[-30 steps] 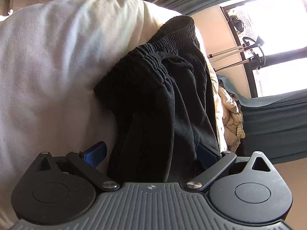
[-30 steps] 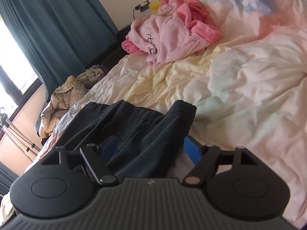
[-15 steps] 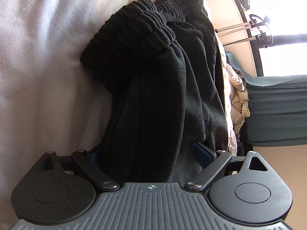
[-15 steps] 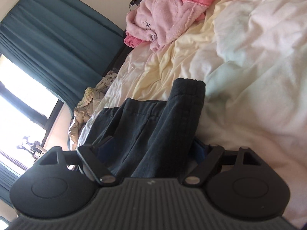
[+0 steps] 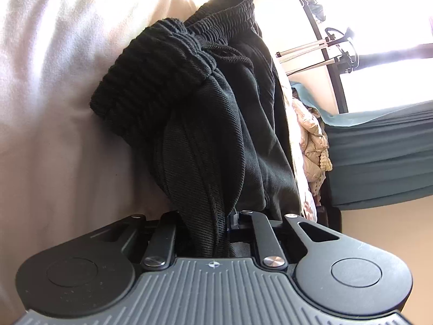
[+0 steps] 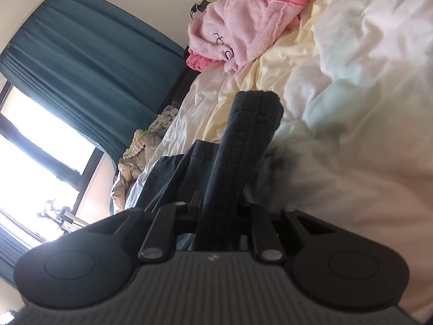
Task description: Fold clothes
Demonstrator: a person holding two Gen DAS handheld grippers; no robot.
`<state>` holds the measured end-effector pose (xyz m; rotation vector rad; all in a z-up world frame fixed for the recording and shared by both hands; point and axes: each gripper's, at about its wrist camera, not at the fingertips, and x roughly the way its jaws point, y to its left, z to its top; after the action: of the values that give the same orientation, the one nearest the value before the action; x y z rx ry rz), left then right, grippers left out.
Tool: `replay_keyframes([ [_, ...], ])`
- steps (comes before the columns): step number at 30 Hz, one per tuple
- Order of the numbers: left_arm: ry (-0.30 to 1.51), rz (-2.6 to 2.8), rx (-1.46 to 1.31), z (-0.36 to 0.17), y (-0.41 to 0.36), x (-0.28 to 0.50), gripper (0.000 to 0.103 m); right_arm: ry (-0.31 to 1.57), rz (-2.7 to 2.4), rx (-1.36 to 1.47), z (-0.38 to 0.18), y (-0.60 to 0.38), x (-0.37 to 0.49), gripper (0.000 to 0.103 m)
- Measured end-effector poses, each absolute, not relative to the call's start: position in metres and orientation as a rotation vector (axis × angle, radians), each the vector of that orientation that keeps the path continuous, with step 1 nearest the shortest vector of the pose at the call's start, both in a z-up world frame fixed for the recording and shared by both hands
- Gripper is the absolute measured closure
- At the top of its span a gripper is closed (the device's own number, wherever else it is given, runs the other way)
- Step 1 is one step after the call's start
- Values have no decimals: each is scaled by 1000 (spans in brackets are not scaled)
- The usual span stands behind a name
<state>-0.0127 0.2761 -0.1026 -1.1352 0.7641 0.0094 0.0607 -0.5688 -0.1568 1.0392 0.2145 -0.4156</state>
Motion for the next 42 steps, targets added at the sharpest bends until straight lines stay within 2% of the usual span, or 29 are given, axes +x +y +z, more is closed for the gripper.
replay_keyframes([
  [2,684,-16,-1153,-91,278,-21,89,198,-432,1029,-151,-567,58,99],
  [7,563,-32,-1108,-56,281,-18,91,158,-473,1004,-137,-563,53,100],
  [10,512,-19,-1022,-24,286,20,91,131,-464,985,-113,-561,75,100],
  [16,527,3,-895,17,278,151,91,117,-486,887,-63,-547,157,100],
  [21,552,82,-833,10,267,252,91,188,-512,743,-57,-540,259,100],
  [26,656,212,-751,-35,255,340,89,302,-488,580,-83,-539,360,97],
  [31,710,236,-709,-59,255,360,88,417,-449,539,-129,-547,410,96],
  [33,731,242,-692,-68,255,368,83,453,-435,557,-143,-551,419,93],
  [34,738,231,-686,-66,254,368,79,462,-425,578,-147,-552,422,90],
  [36,753,207,-668,-62,252,368,59,471,-406,609,-151,-555,423,82],
  [37,742,204,-646,-57,250,364,53,465,-398,620,-149,-554,421,66],
  [38,725,201,-627,-51,246,359,45,448,-393,629,-145,-554,415,40],
  [40,627,188,-608,-36,234,329,33,413,-380,643,-137,-553,402,21],
  [41,581,178,-610,-30,227,311,23,394,-372,645,-132,-551,394,21],
  [42,548,167,-612,-27,220,292,20,387,-363,645,-127,-550,385,21],
])
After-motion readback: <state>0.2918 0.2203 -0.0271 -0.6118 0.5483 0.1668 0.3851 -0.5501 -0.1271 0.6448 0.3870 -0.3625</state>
